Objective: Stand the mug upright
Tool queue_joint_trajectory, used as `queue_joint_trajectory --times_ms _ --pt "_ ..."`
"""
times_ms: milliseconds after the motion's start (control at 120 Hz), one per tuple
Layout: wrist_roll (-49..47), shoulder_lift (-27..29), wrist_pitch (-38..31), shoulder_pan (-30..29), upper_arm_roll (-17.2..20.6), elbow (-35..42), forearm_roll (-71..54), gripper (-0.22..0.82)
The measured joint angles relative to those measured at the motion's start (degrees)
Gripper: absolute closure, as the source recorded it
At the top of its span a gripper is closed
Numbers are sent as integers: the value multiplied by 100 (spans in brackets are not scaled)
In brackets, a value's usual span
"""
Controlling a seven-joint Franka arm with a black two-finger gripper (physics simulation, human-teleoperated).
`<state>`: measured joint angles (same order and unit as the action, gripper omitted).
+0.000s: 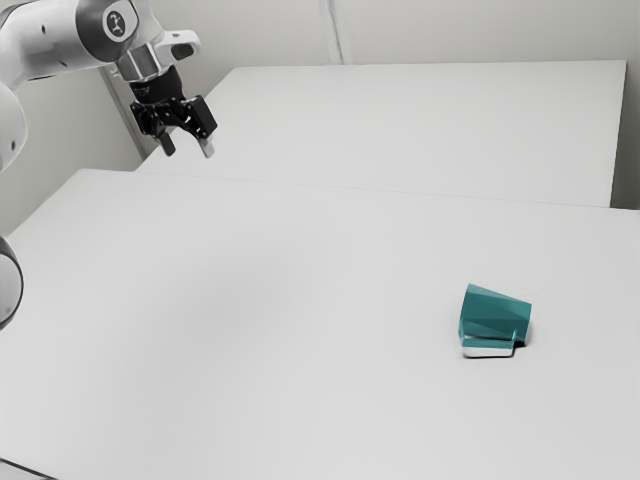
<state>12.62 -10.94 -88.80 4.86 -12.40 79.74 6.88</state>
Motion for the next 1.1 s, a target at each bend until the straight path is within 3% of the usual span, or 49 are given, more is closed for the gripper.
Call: queue_joint_trajectory --times_ms 233,308,458,650,958,1100 --pt "40 48 56 -3 11 99 31 0" --pt "51 77 55 -26 184 284 87 0" --pt "75 59 -38 -9 383 749 1122 0" --pt "267 -5 -859 -44 797 1649 2596 0" --pt "505 -704 -2356 1 1716 1794 3582 0" --pt "565 -909 -2815 25 1935 1978 3957 0"
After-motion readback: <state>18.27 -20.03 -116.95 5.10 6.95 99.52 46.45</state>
